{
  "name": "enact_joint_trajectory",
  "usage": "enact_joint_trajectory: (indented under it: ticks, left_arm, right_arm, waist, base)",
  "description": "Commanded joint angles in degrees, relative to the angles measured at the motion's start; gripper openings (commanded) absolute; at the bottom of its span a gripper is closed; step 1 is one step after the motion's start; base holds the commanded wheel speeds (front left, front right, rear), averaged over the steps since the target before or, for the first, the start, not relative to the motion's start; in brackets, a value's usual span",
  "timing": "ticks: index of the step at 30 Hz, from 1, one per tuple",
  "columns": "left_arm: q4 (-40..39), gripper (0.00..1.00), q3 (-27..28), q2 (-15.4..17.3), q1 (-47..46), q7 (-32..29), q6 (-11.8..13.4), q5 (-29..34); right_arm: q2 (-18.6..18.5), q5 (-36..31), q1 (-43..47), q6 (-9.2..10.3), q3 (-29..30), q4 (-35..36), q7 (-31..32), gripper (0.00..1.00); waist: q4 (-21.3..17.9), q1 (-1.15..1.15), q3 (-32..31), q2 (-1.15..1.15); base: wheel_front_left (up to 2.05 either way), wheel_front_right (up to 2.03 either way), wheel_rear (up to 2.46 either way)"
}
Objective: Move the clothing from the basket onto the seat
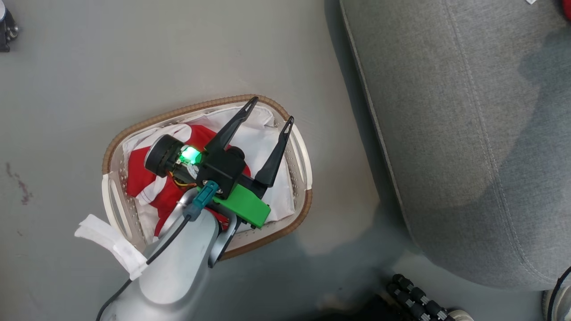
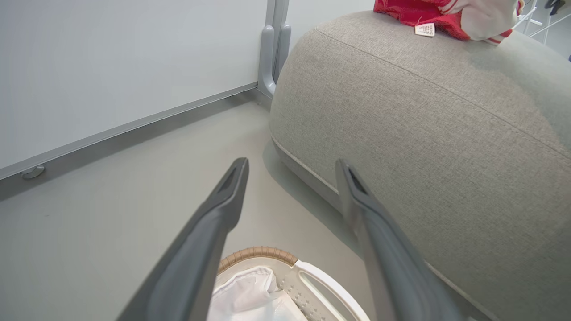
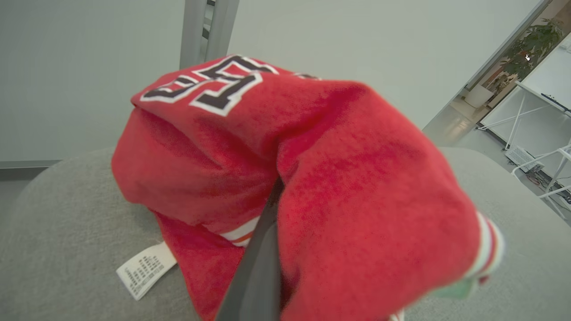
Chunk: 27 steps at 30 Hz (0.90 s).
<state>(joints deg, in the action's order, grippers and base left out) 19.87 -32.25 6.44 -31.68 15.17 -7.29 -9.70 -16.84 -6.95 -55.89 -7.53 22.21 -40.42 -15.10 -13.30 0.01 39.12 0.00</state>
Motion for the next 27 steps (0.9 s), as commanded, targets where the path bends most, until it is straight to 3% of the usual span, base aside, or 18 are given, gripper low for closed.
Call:
enact_joint_trajectory:
  ticks: [1, 3, 5, 7, 20, 27]
  left_arm:
    - [-0.14, 1.0, 0.34, 0.58, -1.15, -0.03, 0.11, 0.48]
    - [0.04, 1.0, 0.65, 0.62, -1.1, -0.03, 0.19, 0.55]
    - [0.2, 1.0, 1.01, 0.68, -0.94, -0.03, 0.24, 0.51]
    - [0.35, 1.0, 1.16, 0.67, -0.55, -0.03, 0.13, 0.31]
    - [0.59, 1.0, 3.5, -0.7, 3.31, -0.03, -0.13, -1.71]
    - [0.84, 1.0, 6.58, -2.04, 7.16, -0.03, -0.17, -3.05]
  right_arm:
    - [0.65, -0.68, 1.35, 0.08, 0.19, -0.64, -0.09, 0.0]
    - [1.34, -0.98, 2.62, 0.08, 0.02, -0.75, -0.08, 0.0]
    - [2.17, -1.1, 4.19, 0.08, -0.26, -0.02, -0.08, 0.16]
    - [2.92, -0.94, 5.84, 0.08, -0.85, 0.63, -0.08, 1.0]
    - [4.69, 2.57, 21.04, 0.08, -3.98, 9.42, -0.08, 1.0]
    - [2.85, 2.59, 27.66, 0.08, -5.41, 12.88, -0.06, 1.0]
  waist:
    - [1.02, -0.01, 1.8, 0.0]
    - [0.73, -0.01, 1.72, 0.0]
    - [0.36, -0.01, 1.42, 0.0]
    - [0.07, -0.01, 0.85, 0.0]
    - [0.38, -0.01, -8.46, 0.0]
    - [2.26, -0.01, -16.45, 0.0]
  base:
    - [0.0, 0.0, 0.0]
    - [0.0, 0.0, 0.0]
    - [0.0, 0.0, 0.0]
    - [0.0, 0.0, 0.0]
    - [0.0, 0.0, 0.0]
    - [0.0, 0.0, 0.0]
